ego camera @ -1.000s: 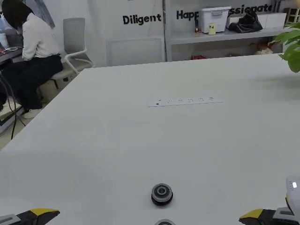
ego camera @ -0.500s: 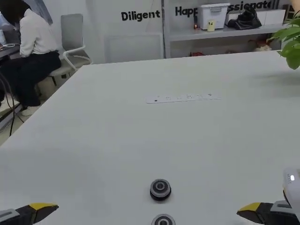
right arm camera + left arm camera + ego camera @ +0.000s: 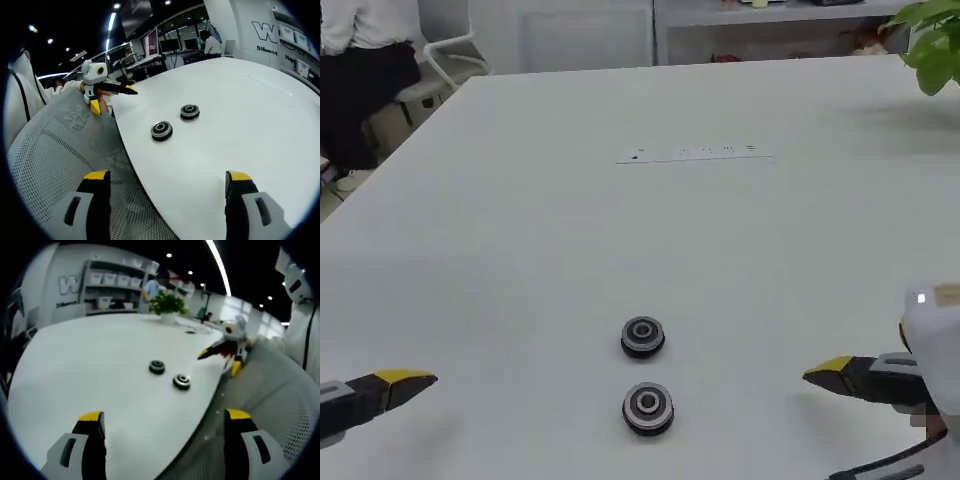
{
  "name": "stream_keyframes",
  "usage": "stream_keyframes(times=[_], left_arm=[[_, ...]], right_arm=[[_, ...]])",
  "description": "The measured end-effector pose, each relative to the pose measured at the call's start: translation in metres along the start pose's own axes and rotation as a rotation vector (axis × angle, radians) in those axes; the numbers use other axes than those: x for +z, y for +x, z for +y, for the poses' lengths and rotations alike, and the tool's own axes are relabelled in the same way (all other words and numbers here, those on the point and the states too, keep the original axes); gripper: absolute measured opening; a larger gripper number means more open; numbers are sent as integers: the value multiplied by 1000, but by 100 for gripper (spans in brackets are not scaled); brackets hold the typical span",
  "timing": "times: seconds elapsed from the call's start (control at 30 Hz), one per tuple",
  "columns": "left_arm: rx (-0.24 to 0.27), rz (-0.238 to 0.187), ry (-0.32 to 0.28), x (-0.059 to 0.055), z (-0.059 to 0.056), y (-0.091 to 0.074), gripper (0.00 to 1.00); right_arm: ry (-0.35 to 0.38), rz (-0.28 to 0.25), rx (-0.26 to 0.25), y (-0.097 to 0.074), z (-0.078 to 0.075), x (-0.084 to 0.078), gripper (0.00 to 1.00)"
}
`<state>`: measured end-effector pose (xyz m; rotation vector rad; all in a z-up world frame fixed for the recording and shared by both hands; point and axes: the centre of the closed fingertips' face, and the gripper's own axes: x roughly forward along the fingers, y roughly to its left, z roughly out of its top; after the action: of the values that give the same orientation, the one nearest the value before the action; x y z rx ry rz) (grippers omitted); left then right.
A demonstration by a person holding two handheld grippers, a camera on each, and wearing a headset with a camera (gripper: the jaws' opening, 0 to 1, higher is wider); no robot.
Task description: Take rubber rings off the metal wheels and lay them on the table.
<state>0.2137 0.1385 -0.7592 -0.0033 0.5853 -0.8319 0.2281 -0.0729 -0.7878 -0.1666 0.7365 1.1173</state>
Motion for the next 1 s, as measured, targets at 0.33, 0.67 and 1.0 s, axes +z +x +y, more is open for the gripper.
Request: stream_keyframes(times=[0.33,0.67,1.0], left_arm=[[16,-11,38,5,3,-2,100],[10,-17,64,8,-2,-2,100],[-8,5,97,4,3,-1,100]], right_arm=[[10,-28,-6,-1,0,5,91],[-6,-33,3,-1,2,7,90],[-29,-40,21,0,5,10,86]])
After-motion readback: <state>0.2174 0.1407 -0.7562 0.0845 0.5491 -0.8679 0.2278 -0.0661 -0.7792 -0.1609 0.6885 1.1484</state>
